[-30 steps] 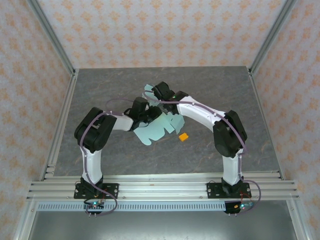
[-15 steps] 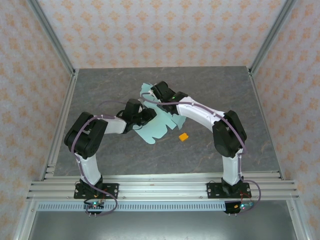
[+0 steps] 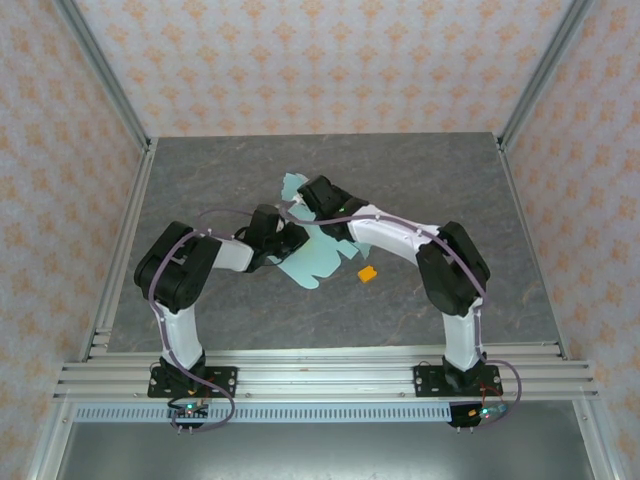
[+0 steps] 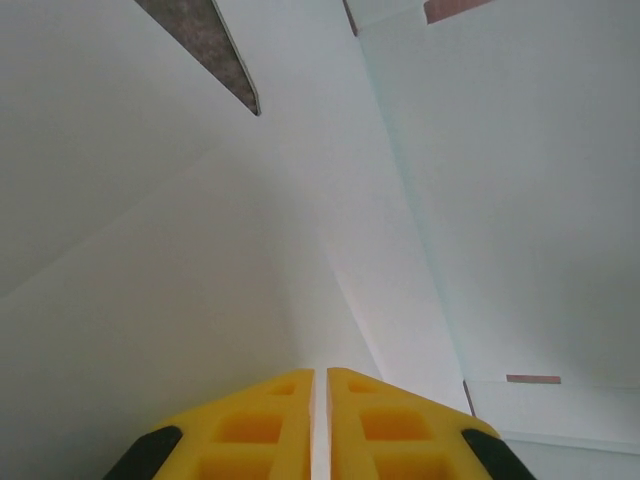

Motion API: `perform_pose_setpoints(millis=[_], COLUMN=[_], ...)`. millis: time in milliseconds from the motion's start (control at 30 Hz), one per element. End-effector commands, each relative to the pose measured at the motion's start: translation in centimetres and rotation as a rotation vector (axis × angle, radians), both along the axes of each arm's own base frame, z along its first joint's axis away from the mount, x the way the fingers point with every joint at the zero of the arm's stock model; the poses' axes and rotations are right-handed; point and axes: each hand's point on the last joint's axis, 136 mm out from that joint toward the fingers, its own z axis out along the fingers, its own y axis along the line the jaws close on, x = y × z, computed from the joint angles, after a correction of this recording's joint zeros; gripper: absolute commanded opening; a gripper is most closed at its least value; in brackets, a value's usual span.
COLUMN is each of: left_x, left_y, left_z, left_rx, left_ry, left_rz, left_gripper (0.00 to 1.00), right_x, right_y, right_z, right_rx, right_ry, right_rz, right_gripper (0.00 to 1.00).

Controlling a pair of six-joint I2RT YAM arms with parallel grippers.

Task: Fold the paper box

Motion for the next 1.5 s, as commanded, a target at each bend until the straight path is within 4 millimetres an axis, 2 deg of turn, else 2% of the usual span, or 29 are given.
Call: perform_pose_setpoints(millis=[0, 200, 300, 633, 867, 967, 1067, 1100, 1233, 1367, 1467], left_x=[-1.0, -1.0, -0.8, -1.0, -0.6, -0.5, -0.5, -0.3, -0.9, -1.5, -2.0], left_y=[0.9, 0.8, 0.8, 1.4, 1.9, 2.5, 3.3, 3.6, 5.1, 6.4, 7.0], left_z=[-3.4, -4.9, -5.1, -5.0, -3.8, -2.9, -1.9, -0.4, 1.6, 4.3, 7.8], left_rx=[0.030, 0.003, -0.007, -0.018, -0.071, -0.075, -0.053, -0.045, 0.048, 0.101, 0.148], left_ry=[0.069, 0.089, 0.089, 0.095, 0.081, 0.066, 0.042, 0.011, -0.023, -0.061, -0.110], left_rz=[0.040, 0.071, 0.078, 0.099, 0.115, 0.119, 0.113, 0.108, 0.094, 0.080, 0.042], left_gripper=[0.10, 0.08, 0.08, 0.08, 0.10, 0.14, 0.24, 0.27, 0.35, 0.38, 0.38], right_x=[-0.4, -1.9, -2.2, -0.6, -0.2, 0.1, 0.2, 0.2, 0.2, -0.2, -1.0], right_y=[0.4, 1.7, 1.7, 1.4, 1.4, 1.1, 1.1, 1.1, 0.7, 0.1, -0.1], right_z=[-0.8, -1.5, -2.3, -1.2, -2.2, -2.1, -1.5, -1.2, -0.3, 1.6, 3.3], right_rx=[-0.096, -0.087, -0.104, -0.193, -0.243, -0.202, -0.146, -0.132, -0.059, 0.056, 0.136], right_ry=[-0.051, -0.072, -0.077, -0.211, -0.287, -0.277, -0.266, -0.260, -0.210, -0.158, -0.099], right_rz=[0.027, 0.068, 0.073, 0.099, 0.151, 0.178, 0.249, 0.268, 0.341, 0.383, 0.407], right_gripper=[0.00, 0.00, 0.00, 0.00, 0.00, 0.00, 0.00, 0.00, 0.00, 0.00, 0.00])
